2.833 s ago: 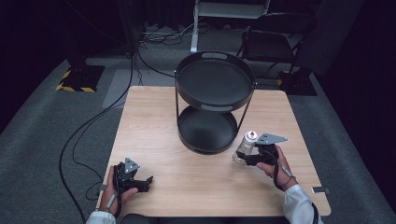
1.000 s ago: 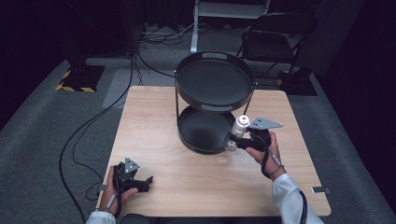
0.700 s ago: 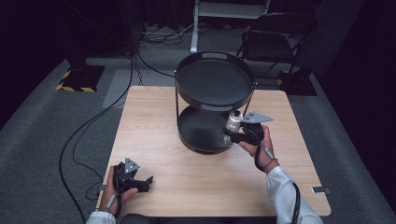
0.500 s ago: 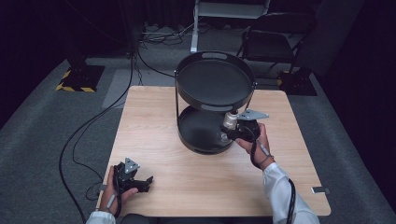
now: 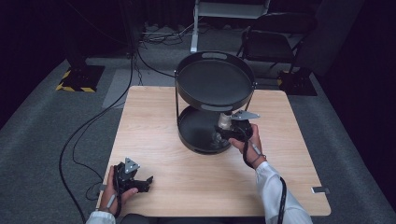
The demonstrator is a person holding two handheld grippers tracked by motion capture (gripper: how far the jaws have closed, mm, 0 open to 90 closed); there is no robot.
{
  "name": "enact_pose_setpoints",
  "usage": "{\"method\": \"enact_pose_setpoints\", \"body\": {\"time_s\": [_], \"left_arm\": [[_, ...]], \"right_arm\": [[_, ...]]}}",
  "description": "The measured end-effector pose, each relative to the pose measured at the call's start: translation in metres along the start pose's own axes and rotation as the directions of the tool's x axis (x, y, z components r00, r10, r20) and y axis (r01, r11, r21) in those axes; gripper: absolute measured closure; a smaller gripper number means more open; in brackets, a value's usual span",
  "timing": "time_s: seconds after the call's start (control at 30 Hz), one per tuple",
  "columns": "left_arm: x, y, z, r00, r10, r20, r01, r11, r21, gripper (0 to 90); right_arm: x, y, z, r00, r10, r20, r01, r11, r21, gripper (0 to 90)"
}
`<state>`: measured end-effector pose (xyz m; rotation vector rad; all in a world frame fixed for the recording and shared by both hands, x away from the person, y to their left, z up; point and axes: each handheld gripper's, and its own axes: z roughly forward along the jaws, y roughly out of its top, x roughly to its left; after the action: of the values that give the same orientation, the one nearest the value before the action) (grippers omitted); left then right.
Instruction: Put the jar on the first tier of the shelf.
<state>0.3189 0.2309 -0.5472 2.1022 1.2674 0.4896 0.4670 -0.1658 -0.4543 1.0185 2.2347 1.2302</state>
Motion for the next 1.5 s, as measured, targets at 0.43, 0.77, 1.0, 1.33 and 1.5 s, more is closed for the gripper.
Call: {"method": "enact_pose_setpoints", "body": {"time_s": [0.43, 0.77, 1.0, 1.33, 1.5], "left_arm": [[0.000, 0.000, 0.000, 1.0000, 0.004, 0.003, -0.004, 1.0000, 0.001, 0.0], [0.000, 0.000, 0.000, 1.0000, 0.004, 0.003, -0.004, 1.0000, 0.002, 0.0], [0.000, 0.000, 0.000, 1.0000, 0.004, 0.003, -0.004, 1.0000, 0.001, 0.0], [0.000, 0.000, 0.000, 1.0000, 0.004, 0.003, -0.004, 1.0000, 0.001, 0.0], [0.000, 0.000, 0.000, 1.0000, 0.004, 0.003, -0.004, 1.0000, 0.001, 0.0]], "right_arm": [[-0.001, -0.012, 0.015, 0.9996, 0.022, 0.016, -0.022, 0.9993, 0.029, 41.2], [-0.002, -0.019, 0.021, 0.9995, 0.022, 0.022, -0.023, 0.9993, 0.031, 41.3], [-0.002, -0.020, 0.022, 0.9995, 0.024, 0.022, -0.024, 0.9993, 0.030, 40.6], [-0.001, -0.020, 0.021, 0.9988, 0.009, 0.048, -0.011, 0.9992, 0.038, 26.5], [0.001, -0.021, 0.021, 0.9977, -0.007, 0.068, 0.003, 0.9987, 0.051, 13.8]]}}
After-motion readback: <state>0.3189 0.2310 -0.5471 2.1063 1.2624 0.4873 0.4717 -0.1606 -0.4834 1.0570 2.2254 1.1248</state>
